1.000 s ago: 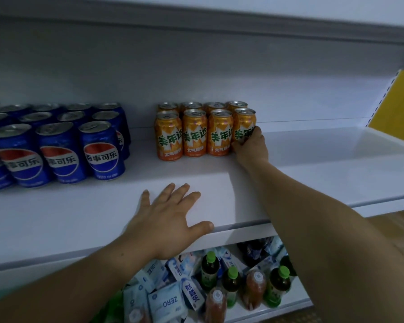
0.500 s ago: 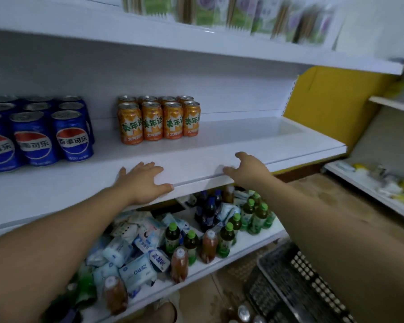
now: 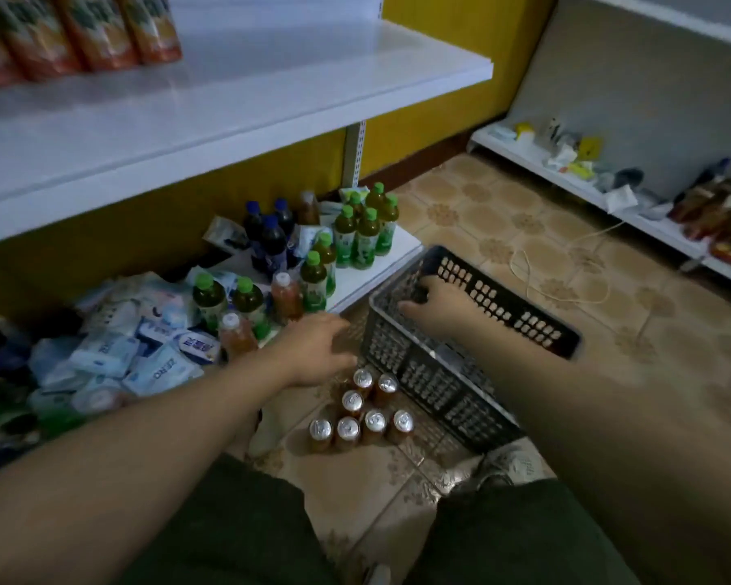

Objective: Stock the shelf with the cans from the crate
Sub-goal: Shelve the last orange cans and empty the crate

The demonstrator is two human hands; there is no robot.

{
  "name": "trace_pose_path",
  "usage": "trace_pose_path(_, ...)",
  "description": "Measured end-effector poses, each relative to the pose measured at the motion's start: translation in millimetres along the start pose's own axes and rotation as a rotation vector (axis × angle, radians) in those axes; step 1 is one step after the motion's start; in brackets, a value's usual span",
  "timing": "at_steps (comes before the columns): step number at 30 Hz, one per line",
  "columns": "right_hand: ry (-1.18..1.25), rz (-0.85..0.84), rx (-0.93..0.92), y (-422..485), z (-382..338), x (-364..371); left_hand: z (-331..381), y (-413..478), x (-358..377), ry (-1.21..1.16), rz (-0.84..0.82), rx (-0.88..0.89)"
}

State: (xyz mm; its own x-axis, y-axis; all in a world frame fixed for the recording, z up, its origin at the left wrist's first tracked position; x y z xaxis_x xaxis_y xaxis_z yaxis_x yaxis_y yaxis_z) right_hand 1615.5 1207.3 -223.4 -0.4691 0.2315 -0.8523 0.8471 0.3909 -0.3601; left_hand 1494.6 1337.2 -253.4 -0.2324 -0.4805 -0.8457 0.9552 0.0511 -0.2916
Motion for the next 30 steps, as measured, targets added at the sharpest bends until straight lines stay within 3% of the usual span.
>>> trace_pose_path(4,-0.008,-0.129,0.146,15,70,69,-13,28,89,-0.144,-0.171,-0.02)
trace_pose_path(13,0.067,-0.357,0.377,66,194,217,-47,112,242,-0.139,-0.467,-0.051)
trace_pose_path(18,0.08,-0.45,0.456,96,235,294,-65,164,295,-0.15,-0.483,-0.055)
trace_pose_path(24,0.04,-0.51,0.379,139,248,382,-87,200,343,-0.204,-0.486,-0.032)
trace_pose_path(30,-0.036,-0.455,0.321,159,248,387,-103,202,363,-0.194,-0.47,-0.073)
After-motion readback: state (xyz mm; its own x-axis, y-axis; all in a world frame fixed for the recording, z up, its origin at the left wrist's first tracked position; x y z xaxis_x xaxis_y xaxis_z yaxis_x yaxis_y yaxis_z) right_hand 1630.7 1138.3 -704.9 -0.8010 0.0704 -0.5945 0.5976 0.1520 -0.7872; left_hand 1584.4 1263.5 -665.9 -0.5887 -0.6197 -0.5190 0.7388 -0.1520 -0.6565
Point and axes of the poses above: each hand's wrist, its own y-axis towards the middle knuckle, its own x-axis out of the palm, z = x × y, the point moved 10 cm from there along y, towards the middle knuckle, and after that the axes turned 3 degrees about x, right-handed, at the moved point
